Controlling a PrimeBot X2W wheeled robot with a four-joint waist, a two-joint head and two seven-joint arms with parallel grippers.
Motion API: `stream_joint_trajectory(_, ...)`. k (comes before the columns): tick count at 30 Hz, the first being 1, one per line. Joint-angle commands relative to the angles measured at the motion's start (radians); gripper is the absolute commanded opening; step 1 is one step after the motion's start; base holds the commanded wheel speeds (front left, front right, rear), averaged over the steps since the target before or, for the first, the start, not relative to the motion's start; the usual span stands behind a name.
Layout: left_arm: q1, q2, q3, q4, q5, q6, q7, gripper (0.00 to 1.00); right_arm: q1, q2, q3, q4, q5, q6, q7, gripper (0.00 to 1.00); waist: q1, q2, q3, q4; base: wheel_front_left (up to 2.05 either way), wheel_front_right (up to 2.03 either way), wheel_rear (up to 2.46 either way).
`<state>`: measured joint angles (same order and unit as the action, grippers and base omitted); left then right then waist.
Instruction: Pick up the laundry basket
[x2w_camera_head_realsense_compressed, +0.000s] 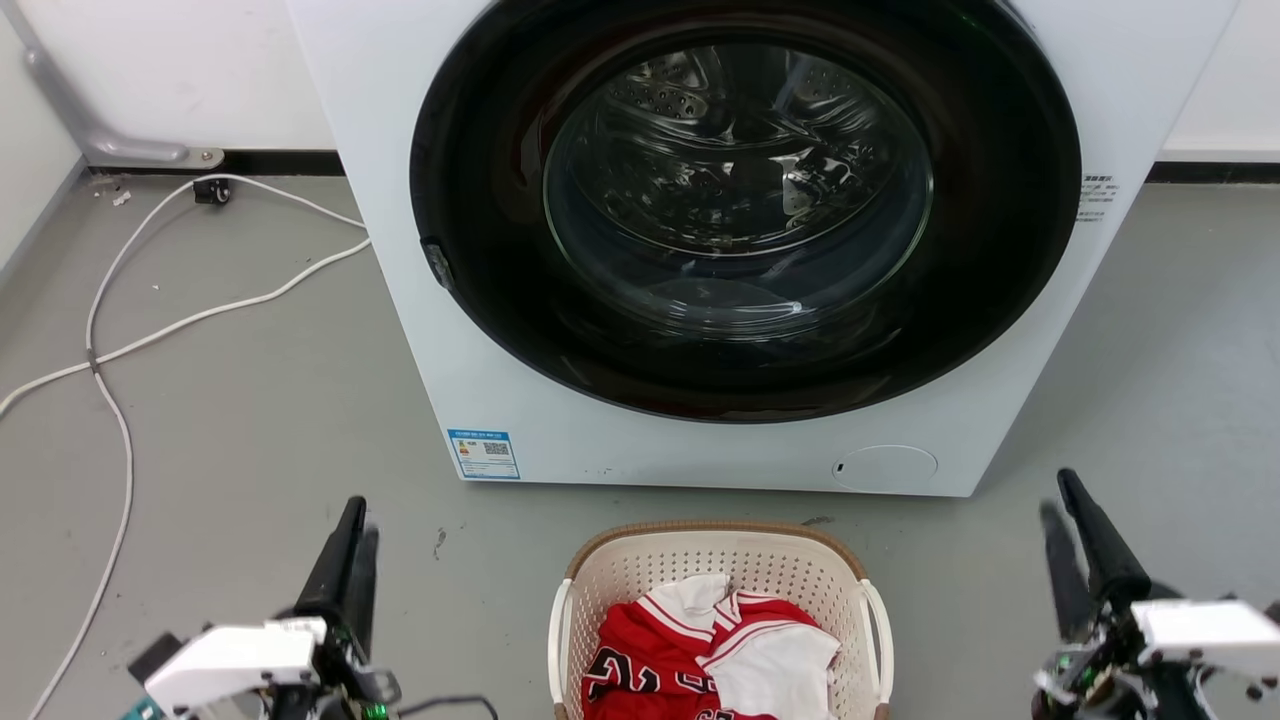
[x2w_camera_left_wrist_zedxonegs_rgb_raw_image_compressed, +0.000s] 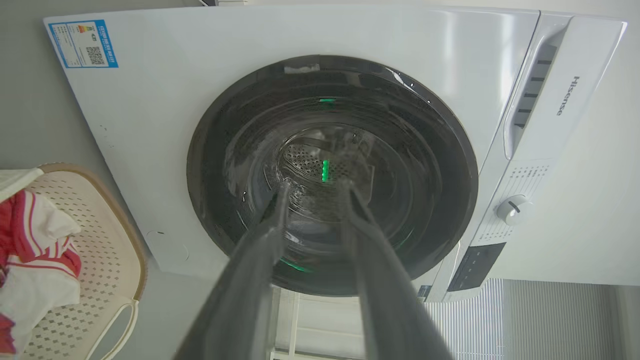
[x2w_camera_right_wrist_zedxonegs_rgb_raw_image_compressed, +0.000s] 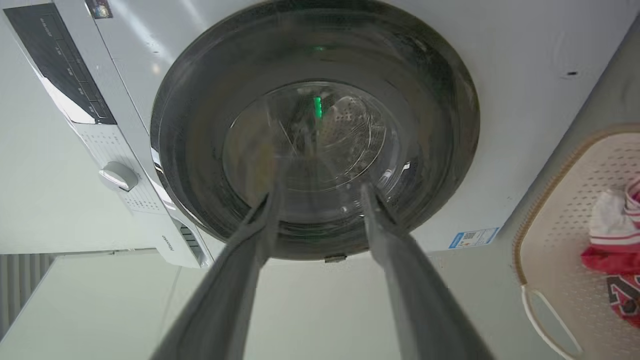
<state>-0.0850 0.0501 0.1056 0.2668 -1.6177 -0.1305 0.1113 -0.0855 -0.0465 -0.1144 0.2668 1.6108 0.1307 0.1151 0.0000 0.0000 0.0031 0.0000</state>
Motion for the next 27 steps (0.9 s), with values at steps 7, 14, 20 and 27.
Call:
stream_joint_trajectory(7, 0.019, -0.001, -0.011, -0.012, 0.017, 0.0, -0.029, 1.0, 0.017, 0.0, 0.026, -0.016, -0.001, 0.0, -0.03, 1.0, 0.0, 0.0, 0.001, 0.0, 0.0, 0.0, 0.0)
stream_joint_trajectory(14, 0.031, -0.001, -0.019, -0.029, 0.039, 0.0, -0.063, 1.0, 0.026, 0.0, 0.049, -0.027, -0.019, 0.0, -0.064, 1.0, 0.0, 0.0, 0.001, -0.001, 0.0, 0.0, 0.0)
stream_joint_trajectory(20, 0.039, -0.001, -0.012, -0.019, 0.068, 0.0, -0.09, 1.0, 0.03, -0.001, 0.057, -0.036, -0.06, 0.0, -0.091, 1.0, 0.0, 0.0, 0.001, 0.0, 0.0, 0.0, 0.0)
stream_joint_trajectory(27, 0.036, -0.001, 0.038, -0.007, 0.156, 0.002, -0.119, 1.0, 0.023, -0.001, -0.012, -0.033, -0.186, 0.0, -0.121, 1.0, 0.0, 0.0, 0.0, 0.0, 0.0, 0.0, 0.0)
